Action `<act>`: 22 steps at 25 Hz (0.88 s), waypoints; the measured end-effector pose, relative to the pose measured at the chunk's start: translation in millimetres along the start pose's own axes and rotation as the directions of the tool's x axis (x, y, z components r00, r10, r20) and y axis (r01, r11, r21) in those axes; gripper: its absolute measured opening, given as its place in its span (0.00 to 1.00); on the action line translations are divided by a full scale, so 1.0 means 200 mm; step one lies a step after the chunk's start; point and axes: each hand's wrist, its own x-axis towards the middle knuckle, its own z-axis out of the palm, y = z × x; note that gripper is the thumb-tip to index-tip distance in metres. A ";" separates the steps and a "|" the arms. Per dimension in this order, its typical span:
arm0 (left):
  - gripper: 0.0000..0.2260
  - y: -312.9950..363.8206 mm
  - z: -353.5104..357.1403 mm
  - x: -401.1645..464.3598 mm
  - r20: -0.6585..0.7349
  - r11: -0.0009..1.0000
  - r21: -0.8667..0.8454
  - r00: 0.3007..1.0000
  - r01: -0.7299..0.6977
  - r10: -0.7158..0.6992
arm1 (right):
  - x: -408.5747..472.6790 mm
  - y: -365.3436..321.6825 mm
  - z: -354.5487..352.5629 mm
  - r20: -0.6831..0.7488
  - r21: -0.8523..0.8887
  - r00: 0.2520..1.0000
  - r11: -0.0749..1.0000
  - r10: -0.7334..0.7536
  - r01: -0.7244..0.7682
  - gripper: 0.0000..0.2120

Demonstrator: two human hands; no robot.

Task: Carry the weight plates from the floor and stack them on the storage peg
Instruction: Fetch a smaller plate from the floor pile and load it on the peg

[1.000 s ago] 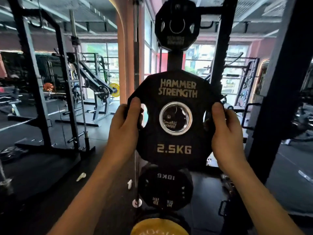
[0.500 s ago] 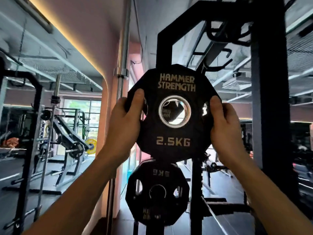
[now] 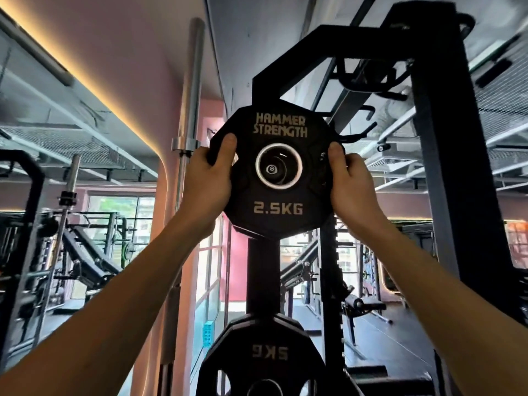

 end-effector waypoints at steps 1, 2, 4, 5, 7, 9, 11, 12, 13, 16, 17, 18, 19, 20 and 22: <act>0.17 -0.02 0.00 0.02 -0.004 1.000 0.018 1.000 -0.003 0.003 | 0.02 0.03 0.03 0.001 -0.010 1.000 1.000 -0.001 0.001 0.21; 0.19 -0.06 -0.01 0.05 0.000 0.999 0.036 1.000 -0.004 0.004 | 0.05 0.06 0.05 0.004 -0.017 1.000 1.000 0.005 -0.005 0.22; 0.20 -0.14 -0.03 0.08 0.044 0.997 0.074 0.999 0.001 -0.004 | 0.08 0.13 0.09 0.019 -0.005 0.999 1.000 0.029 -0.029 0.25; 0.20 -0.18 -0.03 0.10 0.072 0.996 0.088 0.997 0.002 -0.008 | 0.09 0.16 0.11 0.031 0.003 0.999 0.999 0.044 -0.044 0.25; 0.19 -0.26 -0.03 0.13 0.091 0.992 0.123 0.995 0.015 -0.026 | 0.12 0.22 0.13 0.056 0.013 0.996 0.998 0.064 -0.065 0.23; 0.21 -0.32 -0.02 0.16 0.087 0.985 0.174 0.995 0.023 -0.039 | 0.14 0.28 0.15 0.083 0.023 0.994 0.997 0.077 -0.079 0.18; 0.21 -0.38 0.00 0.17 0.077 0.977 0.208 0.995 0.039 -0.056 | 0.16 0.34 0.17 0.116 0.018 0.989 0.995 0.091 -0.094 0.18; 0.21 -0.41 0.01 0.18 0.075 0.975 0.219 0.995 0.042 -0.060 | 0.17 0.37 0.18 0.132 0.008 0.986 0.994 0.105 -0.107 0.19; 0.21 -0.44 0.02 0.19 0.067 0.973 0.228 0.996 0.036 -0.053 | 0.18 0.40 0.19 0.144 -0.004 0.983 0.993 0.116 -0.116 0.22; 0.18 -0.49 0.03 0.20 0.036 0.967 0.256 0.999 0.011 -0.021 | 0.21 0.47 0.20 0.160 -0.031 0.978 0.991 0.135 -0.132 0.25; 0.17 -0.50 0.04 0.21 0.032 0.968 0.250 0.999 0.004 -0.013 | 0.21 0.49 0.21 0.165 -0.027 0.977 0.991 0.134 -0.131 0.25; 0.17 -0.51 0.04 0.21 0.034 0.969 0.247 0.999 0.000 -0.009 | 0.22 0.50 0.21 0.164 -0.020 0.978 0.992 0.127 -0.125 0.25; 0.16 -0.52 0.05 0.21 0.037 0.969 0.246 0.999 0.002 -0.012 | 0.22 0.51 0.22 0.159 -0.009 0.980 0.993 0.120 -0.120 0.24; 0.16 -0.53 0.05 0.21 0.038 0.970 0.244 0.999 0.010 -0.020 | 0.22 0.52 0.22 0.158 0.001 0.980 0.993 0.118 -0.120 0.24; 0.17 -0.53 0.05 0.20 0.034 0.970 0.243 0.999 0.023 -0.033 | 0.22 0.54 0.23 0.148 0.013 0.981 0.992 0.126 -0.129 0.25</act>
